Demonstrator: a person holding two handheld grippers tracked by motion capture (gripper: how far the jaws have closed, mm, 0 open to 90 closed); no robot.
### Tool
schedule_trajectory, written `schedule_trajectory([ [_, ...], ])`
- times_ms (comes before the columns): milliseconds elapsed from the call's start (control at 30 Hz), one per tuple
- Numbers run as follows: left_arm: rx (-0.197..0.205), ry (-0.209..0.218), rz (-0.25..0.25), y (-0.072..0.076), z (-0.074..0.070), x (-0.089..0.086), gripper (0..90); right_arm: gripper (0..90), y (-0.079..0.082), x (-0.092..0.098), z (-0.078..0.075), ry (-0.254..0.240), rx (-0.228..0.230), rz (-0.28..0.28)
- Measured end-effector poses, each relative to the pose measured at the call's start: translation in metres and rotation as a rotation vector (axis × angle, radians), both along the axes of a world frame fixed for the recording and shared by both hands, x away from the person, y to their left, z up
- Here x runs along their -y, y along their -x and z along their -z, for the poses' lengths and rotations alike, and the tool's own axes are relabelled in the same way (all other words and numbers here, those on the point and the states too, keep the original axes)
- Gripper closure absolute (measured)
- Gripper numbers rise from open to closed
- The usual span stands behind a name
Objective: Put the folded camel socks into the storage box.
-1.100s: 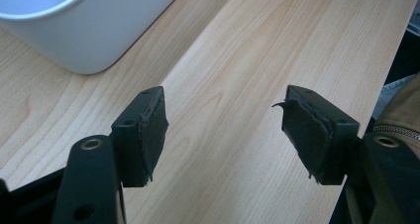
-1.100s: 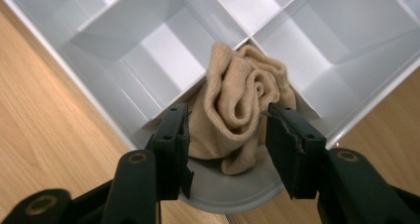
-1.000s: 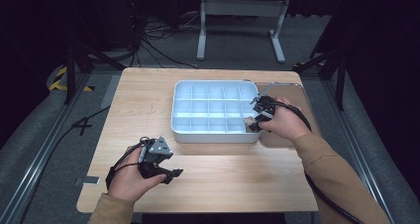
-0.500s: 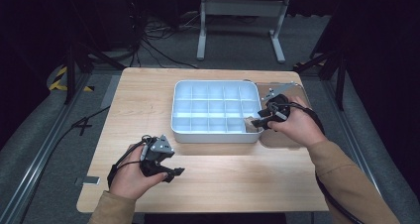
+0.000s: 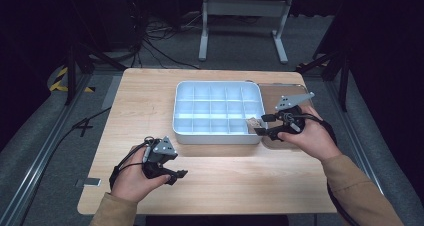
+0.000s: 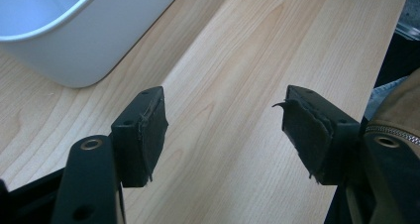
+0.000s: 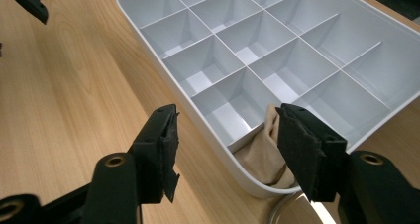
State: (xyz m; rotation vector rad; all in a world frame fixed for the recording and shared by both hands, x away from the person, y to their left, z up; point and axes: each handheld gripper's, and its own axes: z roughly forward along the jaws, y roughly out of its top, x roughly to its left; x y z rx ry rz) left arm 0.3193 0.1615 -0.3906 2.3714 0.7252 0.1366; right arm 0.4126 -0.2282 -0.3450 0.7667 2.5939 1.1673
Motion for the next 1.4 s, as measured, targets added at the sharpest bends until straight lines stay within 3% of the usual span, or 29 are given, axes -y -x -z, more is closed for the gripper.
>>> schedule_trajectory([
  [333,-0.009,-0.005,0.009,0.000,0.000,0.002,34.3,37.9,0.035,-0.009,-0.003,-0.034,0.047,-0.071],
  [567,-0.010,-0.009,0.016,0.000,0.000,0.003,34.1,36.9,0.049,-0.011,0.008,-0.050,0.058,-0.064],
  [767,-0.014,-0.011,0.015,0.000,0.001,0.003,34.1,36.4,0.057,-0.011,0.023,-0.079,0.060,-0.054],
  [1133,-0.049,-0.018,0.000,-0.002,0.007,0.003,33.9,36.9,0.062,-0.015,0.069,-0.130,0.021,-0.034],
  [1233,-0.053,-0.027,0.003,-0.002,0.009,0.003,33.1,37.0,0.062,-0.017,0.081,-0.095,0.013,-0.035],
  [1400,-0.060,-0.044,0.008,-0.004,0.013,0.003,32.1,37.0,0.063,-0.020,0.099,-0.086,0.006,-0.036],
])
